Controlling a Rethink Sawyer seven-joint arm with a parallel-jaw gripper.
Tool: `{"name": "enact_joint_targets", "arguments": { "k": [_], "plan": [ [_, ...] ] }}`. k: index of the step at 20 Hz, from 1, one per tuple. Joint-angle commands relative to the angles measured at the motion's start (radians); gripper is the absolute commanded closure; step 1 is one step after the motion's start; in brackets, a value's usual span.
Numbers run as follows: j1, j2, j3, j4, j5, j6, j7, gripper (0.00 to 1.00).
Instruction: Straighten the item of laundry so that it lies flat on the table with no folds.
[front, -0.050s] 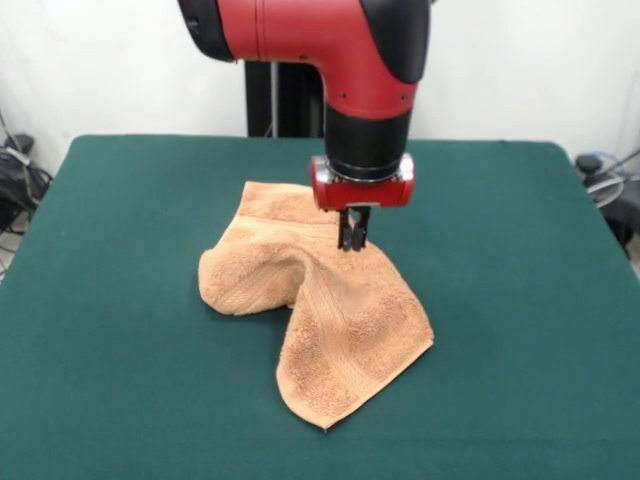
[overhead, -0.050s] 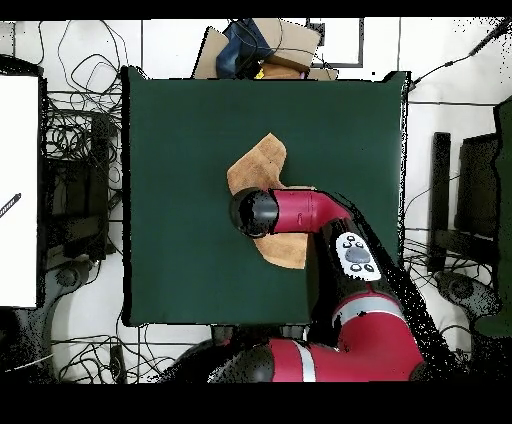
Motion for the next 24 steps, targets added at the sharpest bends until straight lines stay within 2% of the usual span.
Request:
{"name": "enact_joint_targets", "arguments": {
  "k": [1,11,24],
  "plan": [
    [0.022,0.104,-0.029,-0.061,-0.022,-0.084,0.145,1.0],
    [0.058,0.179,-0.084,-0.126,-0.026,-0.09,0.144,1.0],
    [0.047,0.236,-0.076,-0.144,-0.04,-0.135,0.121,1.0]
  ]
}}
